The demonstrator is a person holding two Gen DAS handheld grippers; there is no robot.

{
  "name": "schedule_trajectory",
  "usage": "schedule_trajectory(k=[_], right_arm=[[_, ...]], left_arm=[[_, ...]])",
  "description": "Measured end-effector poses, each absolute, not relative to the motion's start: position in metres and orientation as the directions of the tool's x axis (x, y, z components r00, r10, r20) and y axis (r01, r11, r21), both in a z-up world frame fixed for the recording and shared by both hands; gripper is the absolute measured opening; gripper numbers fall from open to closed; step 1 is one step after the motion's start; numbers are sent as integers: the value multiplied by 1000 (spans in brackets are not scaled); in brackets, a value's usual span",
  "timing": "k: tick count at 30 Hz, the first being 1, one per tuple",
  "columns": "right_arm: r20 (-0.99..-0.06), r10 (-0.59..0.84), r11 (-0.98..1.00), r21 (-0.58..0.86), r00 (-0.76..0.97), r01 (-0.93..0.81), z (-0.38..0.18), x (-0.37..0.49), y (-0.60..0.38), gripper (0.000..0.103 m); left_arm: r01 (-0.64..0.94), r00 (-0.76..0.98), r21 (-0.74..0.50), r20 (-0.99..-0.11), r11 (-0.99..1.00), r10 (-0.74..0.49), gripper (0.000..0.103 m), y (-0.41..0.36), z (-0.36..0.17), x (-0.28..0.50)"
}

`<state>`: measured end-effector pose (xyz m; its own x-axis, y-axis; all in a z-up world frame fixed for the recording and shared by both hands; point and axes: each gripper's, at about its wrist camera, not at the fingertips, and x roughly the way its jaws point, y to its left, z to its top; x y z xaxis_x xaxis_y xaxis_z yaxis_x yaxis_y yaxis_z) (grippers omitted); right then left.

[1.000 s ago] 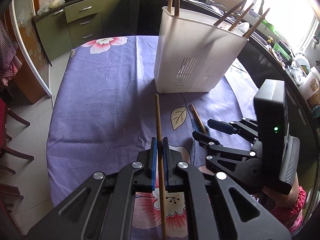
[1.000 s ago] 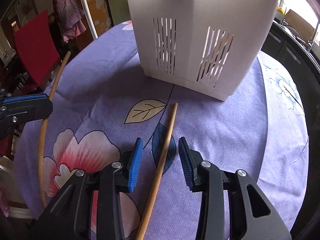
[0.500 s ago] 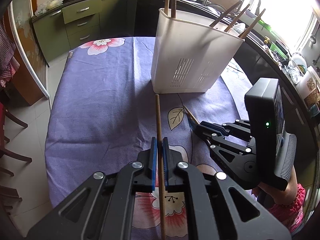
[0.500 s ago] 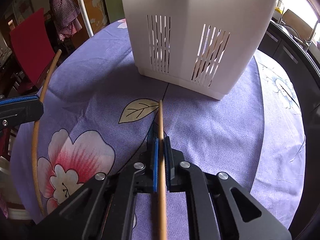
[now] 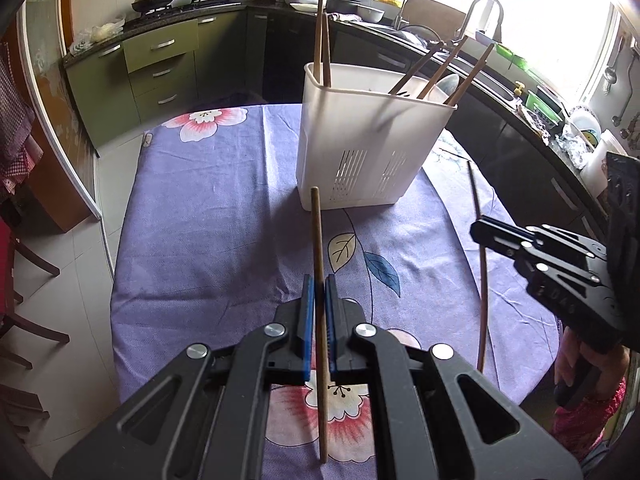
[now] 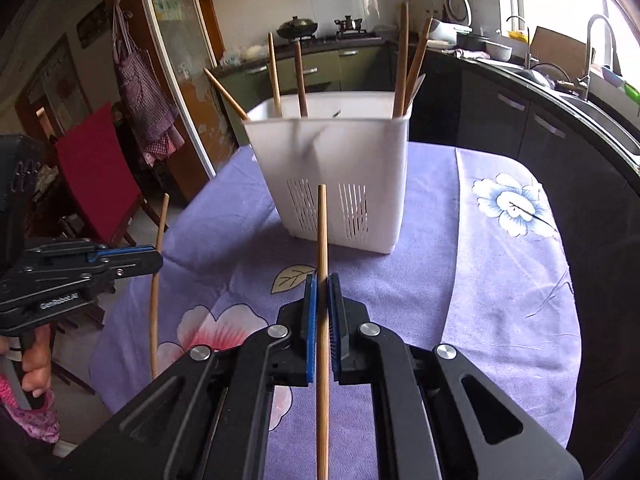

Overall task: Organize utensils
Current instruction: 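Close the right gripper on the last chopstick while the left gripper holds its chopstick, then lift both chopsticks over the white holder and open both grippers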

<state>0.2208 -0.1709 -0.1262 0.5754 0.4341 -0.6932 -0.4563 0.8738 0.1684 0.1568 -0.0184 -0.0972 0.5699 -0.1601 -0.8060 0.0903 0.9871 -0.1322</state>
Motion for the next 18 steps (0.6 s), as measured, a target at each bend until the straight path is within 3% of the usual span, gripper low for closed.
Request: schedule_trajectory(k=[9, 18], right_arm=[[-617, 461, 870, 175, 637, -460, -91, 179, -202, 6], [-599, 463, 872, 176, 653, -457, -82, 154, -223, 6]], left_arm=[[107, 615, -99, -776, 989, -144, 5, -23, -78, 138], [127, 644, -75, -752, 989, -140, 3, -28, -63, 123]])
